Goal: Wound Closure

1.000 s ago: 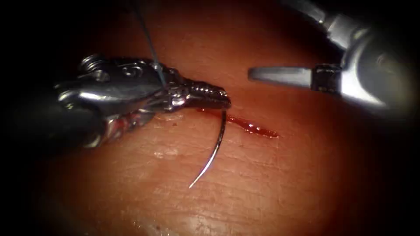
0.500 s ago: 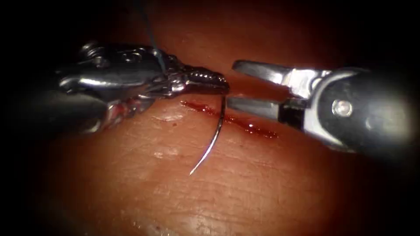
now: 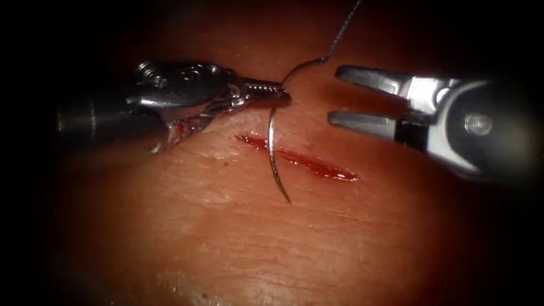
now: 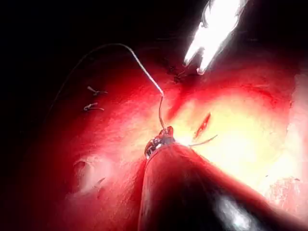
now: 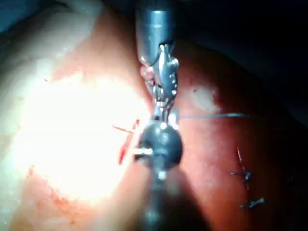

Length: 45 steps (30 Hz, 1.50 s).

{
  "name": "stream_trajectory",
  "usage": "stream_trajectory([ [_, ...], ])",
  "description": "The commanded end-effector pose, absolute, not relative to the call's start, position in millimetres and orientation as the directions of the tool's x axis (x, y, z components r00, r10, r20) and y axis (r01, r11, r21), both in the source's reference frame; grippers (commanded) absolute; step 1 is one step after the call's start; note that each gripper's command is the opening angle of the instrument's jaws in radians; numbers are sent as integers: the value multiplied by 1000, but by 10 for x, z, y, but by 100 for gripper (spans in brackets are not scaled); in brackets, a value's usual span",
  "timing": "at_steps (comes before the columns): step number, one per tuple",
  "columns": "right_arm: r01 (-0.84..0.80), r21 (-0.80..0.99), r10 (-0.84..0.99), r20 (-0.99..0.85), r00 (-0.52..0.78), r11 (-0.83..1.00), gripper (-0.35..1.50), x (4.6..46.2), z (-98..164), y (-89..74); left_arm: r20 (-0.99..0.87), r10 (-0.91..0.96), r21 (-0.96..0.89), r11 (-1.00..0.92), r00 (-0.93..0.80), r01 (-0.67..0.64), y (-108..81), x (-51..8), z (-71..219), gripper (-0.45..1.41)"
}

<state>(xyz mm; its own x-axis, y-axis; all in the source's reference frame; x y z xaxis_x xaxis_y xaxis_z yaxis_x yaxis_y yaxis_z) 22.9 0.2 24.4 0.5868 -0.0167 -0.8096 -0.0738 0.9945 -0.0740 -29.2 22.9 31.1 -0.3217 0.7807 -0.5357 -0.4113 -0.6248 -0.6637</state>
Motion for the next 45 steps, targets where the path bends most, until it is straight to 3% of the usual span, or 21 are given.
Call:
stream_trajectory([
  [1,-73,-76,-19,-810,586,994,10,236,251,5,-535,780,-671,-625,-324,-399,232,-299,315,37],
  [5,-74,-77,-19,-810,586,994,14,235,252,5,-532,781,-677,-625,-328,-389,230,-303,314,46],
  [16,-75,-78,-20,-809,587,994,17,231,254,5,-519,787,-686,-616,-334,-387,221,-298,313,34],
  [26,-80,-82,-19,-806,592,993,17,228,255,6,-416,814,-658,-577,-405,-483,207,-300,297,66],
  [36,-81,-84,-21,-807,590,993,19,229,255,4,-394,779,-554,-625,-488,-550,200,-314,298,81],
  [39,-79,-84,-21,-806,592,993,19,230,255,3,-398,753,-508,-656,-523,-558,201,-313,299,66],
  [42,-79,-84,-21,-806,592,993,17,231,254,2,-407,730,-479,-682,-550,-552,202,-311,301,27],
  [45,-79,-85,-22,-806,592,993,17,232,254,2,-409,701,-446,-712,-584,-542,203,-311,301,4],
])
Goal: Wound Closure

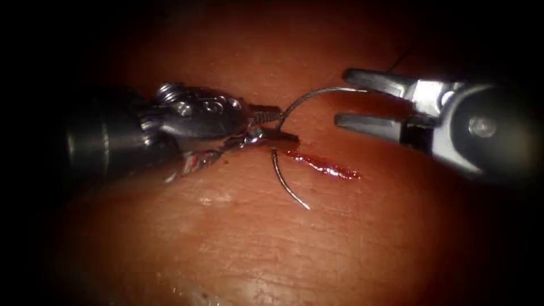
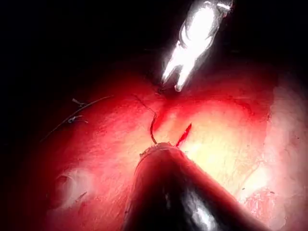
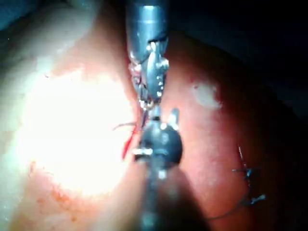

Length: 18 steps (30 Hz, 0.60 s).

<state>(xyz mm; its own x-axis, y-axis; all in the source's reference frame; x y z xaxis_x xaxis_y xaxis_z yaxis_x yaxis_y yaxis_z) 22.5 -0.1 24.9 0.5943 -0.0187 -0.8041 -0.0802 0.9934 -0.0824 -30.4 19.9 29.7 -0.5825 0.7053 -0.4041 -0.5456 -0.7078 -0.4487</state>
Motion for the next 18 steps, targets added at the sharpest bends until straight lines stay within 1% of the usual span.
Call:
stream_trajectory([
  [1,-79,-85,-22,-806,592,993,15,233,254,1,-410,694,-439,-719,-592,-539,203,-311,302,-1],
  [3,-79,-85,-22,-806,592,993,15,233,253,1,-409,692,-433,-721,-595,-541,202,-311,303,-21],
  [6,-79,-85,-22,-806,592,993,15,233,253,1,-417,680,-420,-733,-603,-536,200,-312,305,-28],
  [7,-79,-85,-22,-806,592,993,15,233,253,1,-420,676,-416,-736,-606,-533,199,-312,305,-33],
  [8,-79,-85,-22,-806,592,993,15,233,253,1,-418,671,-411,-741,-612,-531,198,-312,307,-45],
  [13,-79,-84,-21,-806,592,993,12,231,252,2,-425,650,-397,-760,-630,-515,200,-308,307,-45],
  [18,-85,-75,-10,-807,590,994,12,232,251,0,-433,662,-413,-749,-612,-518,212,-300,295,-45],
])
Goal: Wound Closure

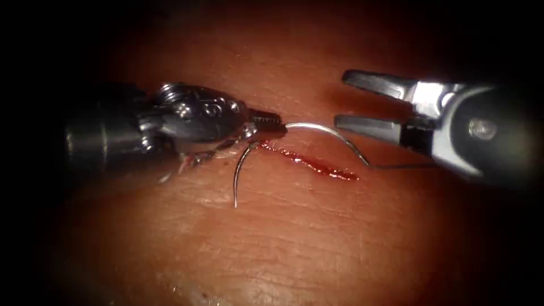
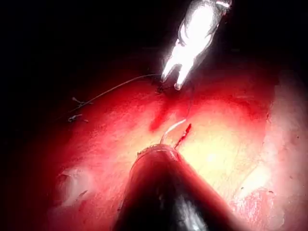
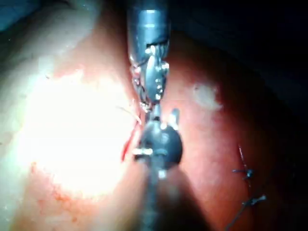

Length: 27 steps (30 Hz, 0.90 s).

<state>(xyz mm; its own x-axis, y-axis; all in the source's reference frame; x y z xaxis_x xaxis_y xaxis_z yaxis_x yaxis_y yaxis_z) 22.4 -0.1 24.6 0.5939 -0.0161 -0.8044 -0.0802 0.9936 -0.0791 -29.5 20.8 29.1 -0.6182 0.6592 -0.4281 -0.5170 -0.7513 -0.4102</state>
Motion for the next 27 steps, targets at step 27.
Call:
stream_trajectory([
  [27,-157,290,329,-853,405,944,-6,244,327,-24,-480,869,-761,-479,-117,-437,254,-247,233,-45],
])
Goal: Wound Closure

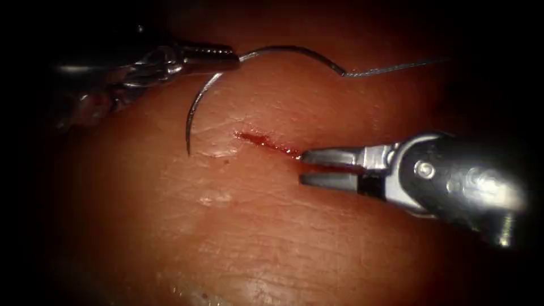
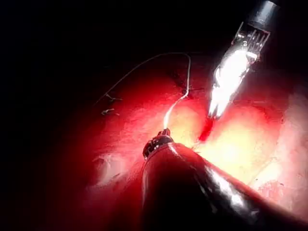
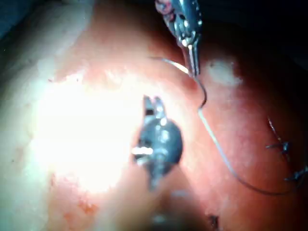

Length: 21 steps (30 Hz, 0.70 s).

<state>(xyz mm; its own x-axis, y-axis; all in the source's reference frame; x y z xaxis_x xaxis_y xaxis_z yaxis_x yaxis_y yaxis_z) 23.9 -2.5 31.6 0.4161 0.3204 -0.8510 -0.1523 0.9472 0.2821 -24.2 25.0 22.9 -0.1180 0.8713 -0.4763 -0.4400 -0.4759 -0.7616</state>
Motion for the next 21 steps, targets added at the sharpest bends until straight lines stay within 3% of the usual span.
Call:
stream_trajectory([
  [1,-181,321,367,-851,376,930,-6,243,333,-23,-468,878,-778,-463,-100,-424,252,-248,234,-45],
  [5,-276,418,481,-847,225,865,5,235,354,-18,-419,908,-841,-401,-33,-364,242,-250,237,-45],
  [11,-378,456,512,-857,58,806,32,227,358,-9,-343,938,-902,-317,43,-293,235,-253,241,-45],
  [21,-430,459,498,-867,-23,777,52,235,336,-5,-267,958,-946,-239,107,-220,225,-263,245,-45],
])
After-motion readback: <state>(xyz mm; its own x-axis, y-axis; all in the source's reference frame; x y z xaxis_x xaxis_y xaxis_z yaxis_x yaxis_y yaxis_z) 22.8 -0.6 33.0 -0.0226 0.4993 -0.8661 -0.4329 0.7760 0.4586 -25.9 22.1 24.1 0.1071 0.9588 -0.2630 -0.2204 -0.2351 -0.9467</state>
